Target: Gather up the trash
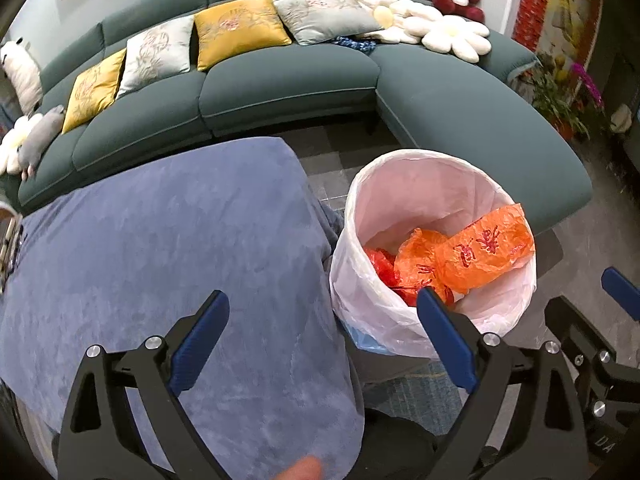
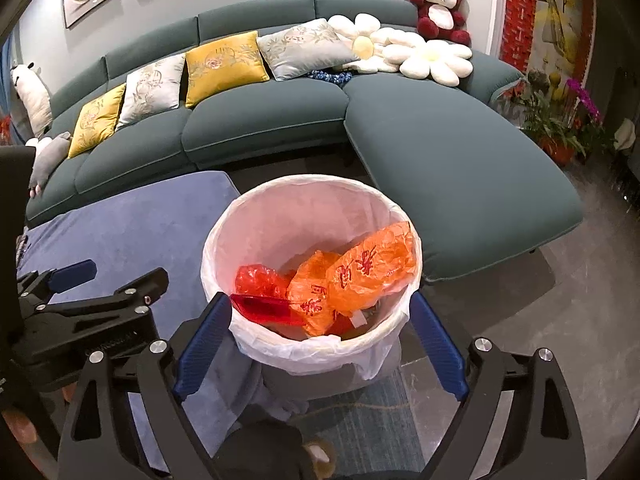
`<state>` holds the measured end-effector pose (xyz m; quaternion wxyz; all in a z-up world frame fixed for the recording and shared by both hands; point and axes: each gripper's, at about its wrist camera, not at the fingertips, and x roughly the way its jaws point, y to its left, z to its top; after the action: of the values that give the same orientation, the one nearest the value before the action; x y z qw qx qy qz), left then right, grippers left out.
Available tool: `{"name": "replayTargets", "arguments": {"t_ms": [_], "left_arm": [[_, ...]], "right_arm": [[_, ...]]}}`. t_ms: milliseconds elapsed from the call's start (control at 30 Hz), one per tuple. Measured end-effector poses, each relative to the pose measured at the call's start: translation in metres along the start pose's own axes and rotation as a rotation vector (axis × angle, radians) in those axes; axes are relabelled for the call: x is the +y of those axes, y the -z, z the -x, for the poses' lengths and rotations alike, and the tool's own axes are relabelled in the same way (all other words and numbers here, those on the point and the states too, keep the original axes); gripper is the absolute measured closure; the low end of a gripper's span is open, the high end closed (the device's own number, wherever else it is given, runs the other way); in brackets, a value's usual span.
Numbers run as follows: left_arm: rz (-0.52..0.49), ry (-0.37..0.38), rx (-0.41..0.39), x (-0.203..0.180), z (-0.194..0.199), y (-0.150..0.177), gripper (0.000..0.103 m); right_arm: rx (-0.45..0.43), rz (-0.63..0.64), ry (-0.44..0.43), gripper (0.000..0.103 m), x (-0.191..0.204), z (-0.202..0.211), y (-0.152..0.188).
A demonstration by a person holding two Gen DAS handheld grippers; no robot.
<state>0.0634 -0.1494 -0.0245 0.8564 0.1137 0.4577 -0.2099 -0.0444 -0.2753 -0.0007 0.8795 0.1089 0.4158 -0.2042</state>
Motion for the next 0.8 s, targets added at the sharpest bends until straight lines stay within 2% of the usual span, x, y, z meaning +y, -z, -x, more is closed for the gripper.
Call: {"name": "replayTargets", "arguments": {"t_ms": [67, 800], "left_arm": [[0.013, -0.011, -0.003, 0.002, 0.0, 0.002, 0.012], [-0.007, -0.051, -0.004, -0.005, -0.006, 0.017, 0.012]], "right_arm": [[0.007, 0.004, 0.001, 0.006, 0.001, -0.001, 0.002], [0.025, 0.016, -0.001, 0.007, 0.003, -0.008, 0.015]]}}
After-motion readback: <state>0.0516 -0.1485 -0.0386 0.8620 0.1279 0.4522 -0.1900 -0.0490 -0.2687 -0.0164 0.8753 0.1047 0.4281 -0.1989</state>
